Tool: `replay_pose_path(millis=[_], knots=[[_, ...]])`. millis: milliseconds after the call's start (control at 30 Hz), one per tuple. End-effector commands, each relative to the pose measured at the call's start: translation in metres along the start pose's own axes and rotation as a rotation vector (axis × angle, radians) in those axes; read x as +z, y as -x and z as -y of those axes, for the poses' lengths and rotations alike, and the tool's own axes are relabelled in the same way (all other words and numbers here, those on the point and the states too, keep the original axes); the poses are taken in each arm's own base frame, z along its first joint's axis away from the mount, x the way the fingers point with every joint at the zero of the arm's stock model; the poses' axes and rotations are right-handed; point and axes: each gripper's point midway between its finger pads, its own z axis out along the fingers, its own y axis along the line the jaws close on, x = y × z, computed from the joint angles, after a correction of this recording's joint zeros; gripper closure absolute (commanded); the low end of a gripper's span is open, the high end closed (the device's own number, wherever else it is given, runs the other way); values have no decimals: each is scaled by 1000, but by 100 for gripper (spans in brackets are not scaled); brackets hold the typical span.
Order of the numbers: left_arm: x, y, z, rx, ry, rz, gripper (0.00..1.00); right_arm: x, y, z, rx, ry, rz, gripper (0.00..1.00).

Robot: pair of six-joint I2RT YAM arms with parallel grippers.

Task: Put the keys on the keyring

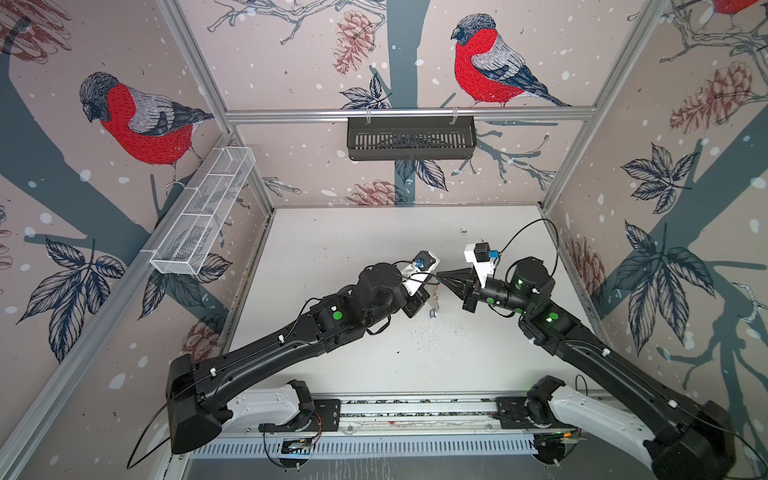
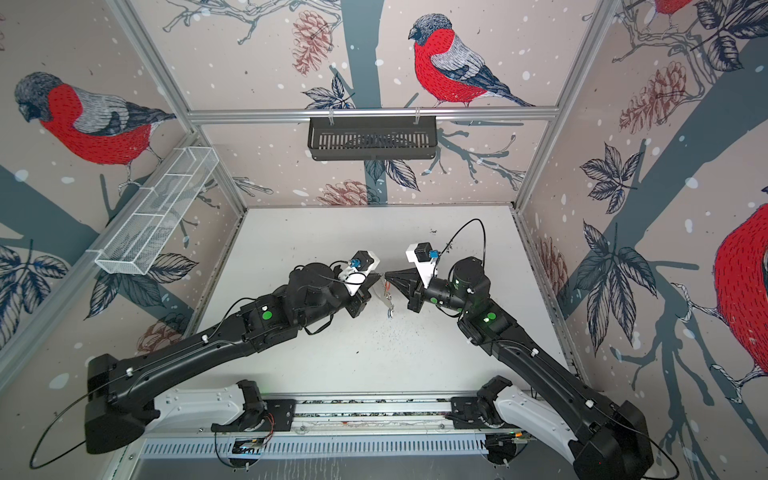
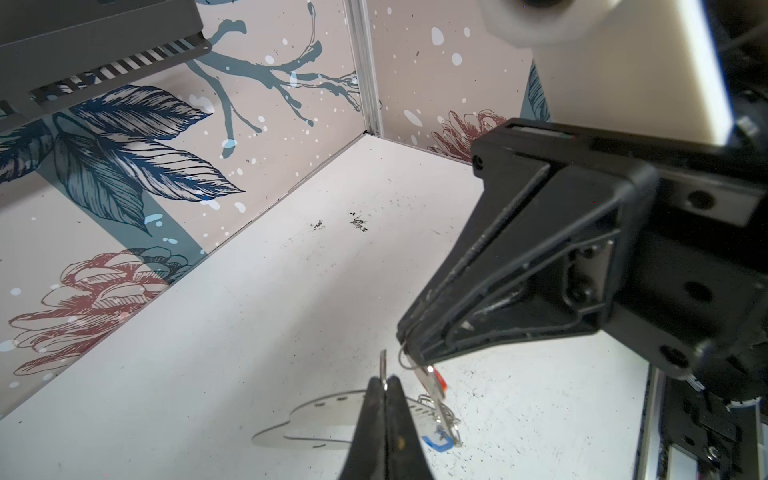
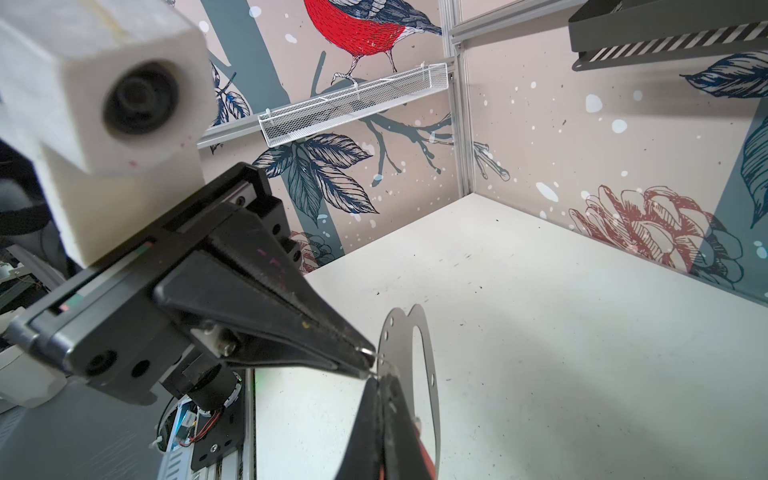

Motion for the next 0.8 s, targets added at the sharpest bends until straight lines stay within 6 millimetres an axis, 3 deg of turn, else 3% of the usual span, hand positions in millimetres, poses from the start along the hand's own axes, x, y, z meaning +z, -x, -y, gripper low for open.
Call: replay_pose_path(millis=[0, 767], knots=[[-1, 13, 6, 12, -34, 43, 100, 1, 9, -4, -28, 18, 24, 100], [0, 12, 22, 33, -109, 30, 100, -3, 17, 11, -22, -80, 49, 100]])
